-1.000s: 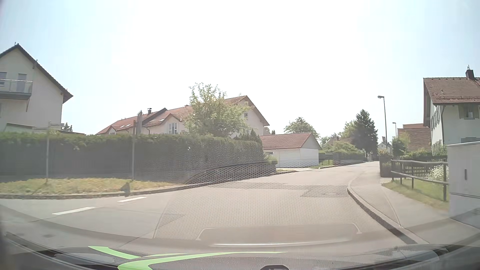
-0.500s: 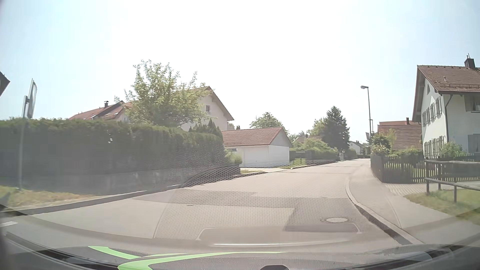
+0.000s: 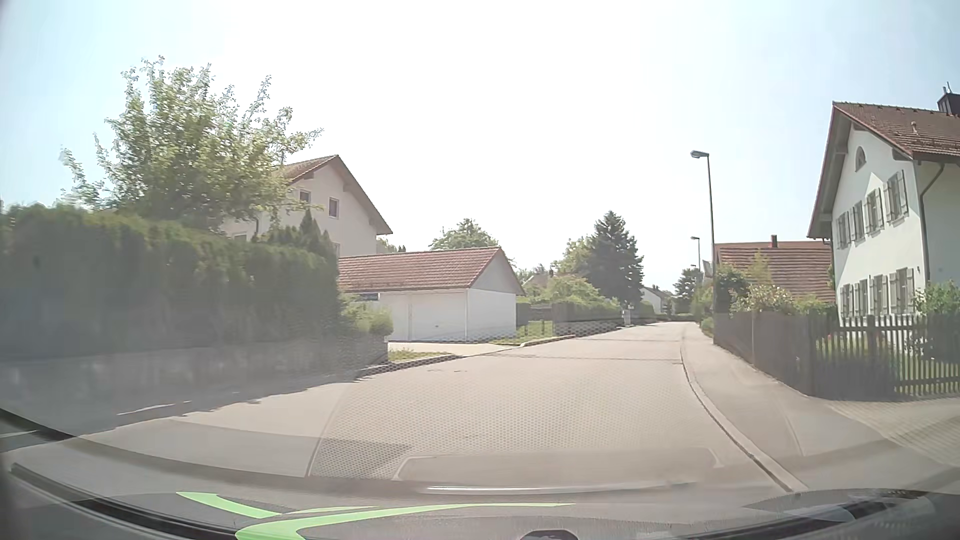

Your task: Follow the waypoints while adhering to traffic rules and regulations

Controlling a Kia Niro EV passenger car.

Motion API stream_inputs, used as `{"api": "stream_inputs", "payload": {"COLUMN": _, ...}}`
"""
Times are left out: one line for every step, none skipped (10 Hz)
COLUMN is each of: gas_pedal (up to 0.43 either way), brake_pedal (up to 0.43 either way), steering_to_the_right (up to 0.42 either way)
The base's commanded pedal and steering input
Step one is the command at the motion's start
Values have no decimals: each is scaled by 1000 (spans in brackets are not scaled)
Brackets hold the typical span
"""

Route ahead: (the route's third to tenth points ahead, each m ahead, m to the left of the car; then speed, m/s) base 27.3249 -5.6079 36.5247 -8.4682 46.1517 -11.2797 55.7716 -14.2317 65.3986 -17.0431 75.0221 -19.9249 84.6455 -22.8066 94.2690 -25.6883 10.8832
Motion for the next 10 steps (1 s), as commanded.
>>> {"api": "stream_inputs", "payload": {"gas_pedal": 169, "brake_pedal": 0, "steering_to_the_right": 93}}
{"api": "stream_inputs", "payload": {"gas_pedal": 177, "brake_pedal": 0, "steering_to_the_right": 90}}
{"api": "stream_inputs", "payload": {"gas_pedal": 177, "brake_pedal": 0, "steering_to_the_right": 88}}
{"api": "stream_inputs", "payload": {"gas_pedal": 177, "brake_pedal": 0, "steering_to_the_right": 87}}
{"api": "stream_inputs", "payload": {"gas_pedal": 177, "brake_pedal": 0, "steering_to_the_right": 86}}
{"api": "stream_inputs", "payload": {"gas_pedal": 177, "brake_pedal": 0, "steering_to_the_right": 84}}
{"api": "stream_inputs", "payload": {"gas_pedal": 177, "brake_pedal": 0, "steering_to_the_right": 81}}
{"api": "stream_inputs", "payload": {"gas_pedal": 177, "brake_pedal": 0, "steering_to_the_right": 79}}
{"api": "stream_inputs", "payload": {"gas_pedal": 177, "brake_pedal": 0, "steering_to_the_right": 74}}
{"api": "stream_inputs", "payload": {"gas_pedal": 177, "brake_pedal": 0, "steering_to_the_right": 68}}
